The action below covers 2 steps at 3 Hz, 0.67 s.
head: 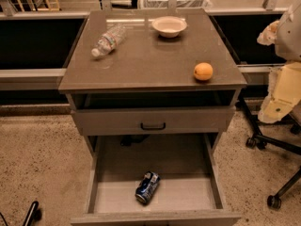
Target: Pick pepsi can from middle drawer and place on counter
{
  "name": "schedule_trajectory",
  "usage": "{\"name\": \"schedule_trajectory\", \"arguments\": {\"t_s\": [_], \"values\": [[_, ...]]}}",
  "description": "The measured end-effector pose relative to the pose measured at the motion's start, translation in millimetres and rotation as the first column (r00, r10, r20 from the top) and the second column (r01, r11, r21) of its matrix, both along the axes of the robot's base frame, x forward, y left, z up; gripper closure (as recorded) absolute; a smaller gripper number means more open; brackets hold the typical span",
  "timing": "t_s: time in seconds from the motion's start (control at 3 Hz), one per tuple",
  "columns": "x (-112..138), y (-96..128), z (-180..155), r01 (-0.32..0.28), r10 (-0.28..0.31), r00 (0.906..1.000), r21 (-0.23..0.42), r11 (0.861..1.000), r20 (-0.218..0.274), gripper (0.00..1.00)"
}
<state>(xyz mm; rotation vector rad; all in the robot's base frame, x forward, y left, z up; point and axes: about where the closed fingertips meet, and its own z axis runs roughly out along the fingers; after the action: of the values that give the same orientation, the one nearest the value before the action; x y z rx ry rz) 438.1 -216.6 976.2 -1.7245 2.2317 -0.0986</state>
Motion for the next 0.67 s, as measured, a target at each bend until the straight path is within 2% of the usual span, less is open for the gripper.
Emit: {"name": "schedule_trajectory", "arguments": {"t_s": [0.33,0.67], "values": [[0,0,0,0.000,0.000,1.0000,0.000,1.000,0.000,0.00],[10,35,-29,-0.124,0.124,0.9922,0.071,0.990,0.006,0.00]]}}
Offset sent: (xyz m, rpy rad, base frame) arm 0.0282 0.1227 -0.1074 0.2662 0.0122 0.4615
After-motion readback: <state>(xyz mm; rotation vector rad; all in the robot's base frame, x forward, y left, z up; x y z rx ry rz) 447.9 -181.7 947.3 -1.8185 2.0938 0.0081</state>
